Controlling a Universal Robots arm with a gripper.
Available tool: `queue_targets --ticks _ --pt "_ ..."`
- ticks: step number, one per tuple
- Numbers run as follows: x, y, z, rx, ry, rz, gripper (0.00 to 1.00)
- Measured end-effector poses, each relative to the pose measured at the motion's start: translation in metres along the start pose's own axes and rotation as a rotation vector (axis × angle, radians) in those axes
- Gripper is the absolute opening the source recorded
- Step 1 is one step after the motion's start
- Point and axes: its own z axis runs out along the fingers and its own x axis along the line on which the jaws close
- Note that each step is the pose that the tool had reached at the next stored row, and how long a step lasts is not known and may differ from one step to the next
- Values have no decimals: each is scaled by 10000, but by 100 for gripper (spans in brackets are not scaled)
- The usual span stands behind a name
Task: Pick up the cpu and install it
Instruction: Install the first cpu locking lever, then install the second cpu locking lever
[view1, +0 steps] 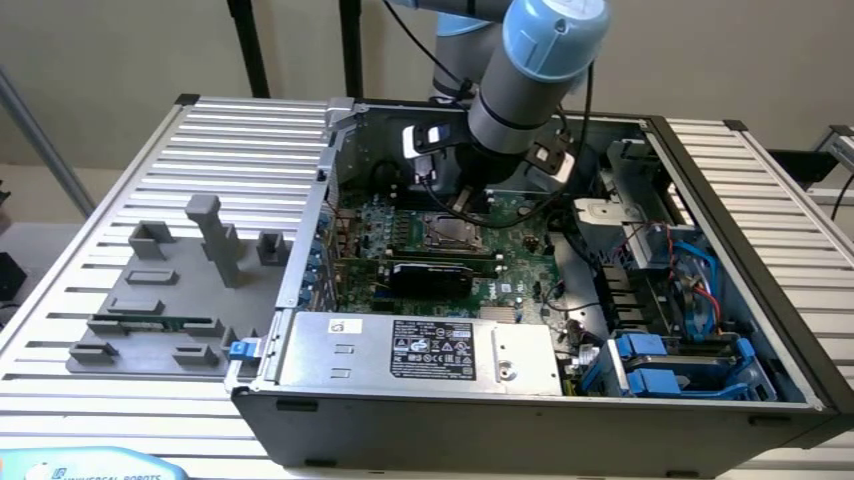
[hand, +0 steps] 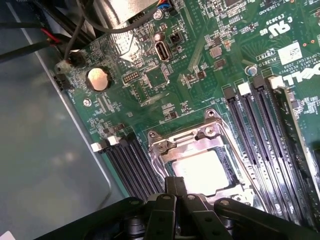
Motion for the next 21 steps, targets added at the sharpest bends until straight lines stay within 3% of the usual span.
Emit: queue_targets --ticks 21 --pt "-235 -28 -213 -138 -161 9 11"
